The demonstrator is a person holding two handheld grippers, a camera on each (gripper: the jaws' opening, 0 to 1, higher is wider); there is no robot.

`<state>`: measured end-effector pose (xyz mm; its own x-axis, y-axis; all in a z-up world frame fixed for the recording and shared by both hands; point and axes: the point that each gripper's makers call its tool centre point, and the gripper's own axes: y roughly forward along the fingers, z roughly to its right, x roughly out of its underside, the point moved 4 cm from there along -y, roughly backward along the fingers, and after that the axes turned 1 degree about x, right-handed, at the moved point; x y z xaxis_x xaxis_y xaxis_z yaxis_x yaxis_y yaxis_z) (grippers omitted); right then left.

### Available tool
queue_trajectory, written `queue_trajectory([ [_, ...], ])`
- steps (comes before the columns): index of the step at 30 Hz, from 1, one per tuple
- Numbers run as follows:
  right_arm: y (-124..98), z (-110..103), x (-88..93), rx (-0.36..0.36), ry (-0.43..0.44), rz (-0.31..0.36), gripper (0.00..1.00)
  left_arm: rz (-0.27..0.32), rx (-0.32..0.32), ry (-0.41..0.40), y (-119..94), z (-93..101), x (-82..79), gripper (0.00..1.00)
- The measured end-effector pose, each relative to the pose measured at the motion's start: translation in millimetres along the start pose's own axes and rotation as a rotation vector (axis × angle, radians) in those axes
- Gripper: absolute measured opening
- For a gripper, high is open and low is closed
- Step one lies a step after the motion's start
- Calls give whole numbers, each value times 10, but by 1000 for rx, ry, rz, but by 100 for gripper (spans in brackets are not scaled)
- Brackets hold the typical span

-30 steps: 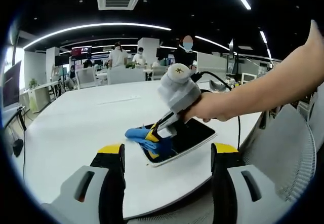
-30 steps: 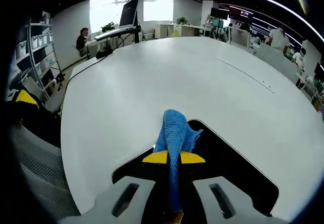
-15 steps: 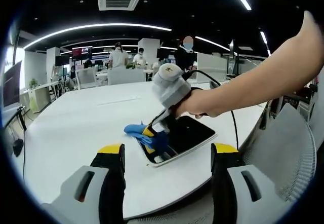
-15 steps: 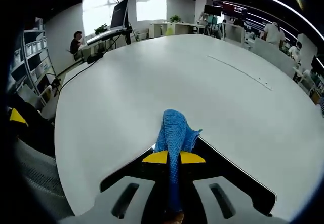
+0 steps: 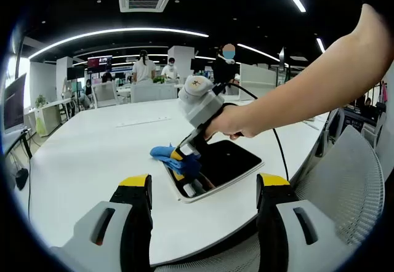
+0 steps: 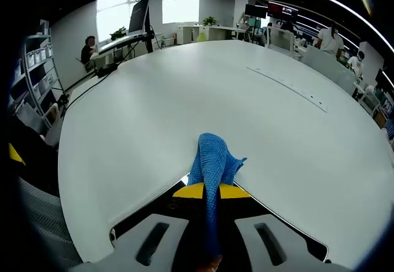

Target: Wipe the mirror surface with the cleaning cloth until all visible marks leave the cleaned area.

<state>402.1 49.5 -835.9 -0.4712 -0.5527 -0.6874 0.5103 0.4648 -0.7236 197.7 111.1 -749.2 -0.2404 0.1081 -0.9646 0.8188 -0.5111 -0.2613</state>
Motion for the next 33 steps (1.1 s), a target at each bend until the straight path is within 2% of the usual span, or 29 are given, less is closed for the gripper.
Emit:
queue_trajectory([
  [21, -11, 28, -3, -18, 2, -2, 1, -2, 2, 1, 15, -3, -23, 67],
  [33, -90, 156, 89, -11, 23, -13, 0, -3, 0, -1, 20, -4, -23, 67],
])
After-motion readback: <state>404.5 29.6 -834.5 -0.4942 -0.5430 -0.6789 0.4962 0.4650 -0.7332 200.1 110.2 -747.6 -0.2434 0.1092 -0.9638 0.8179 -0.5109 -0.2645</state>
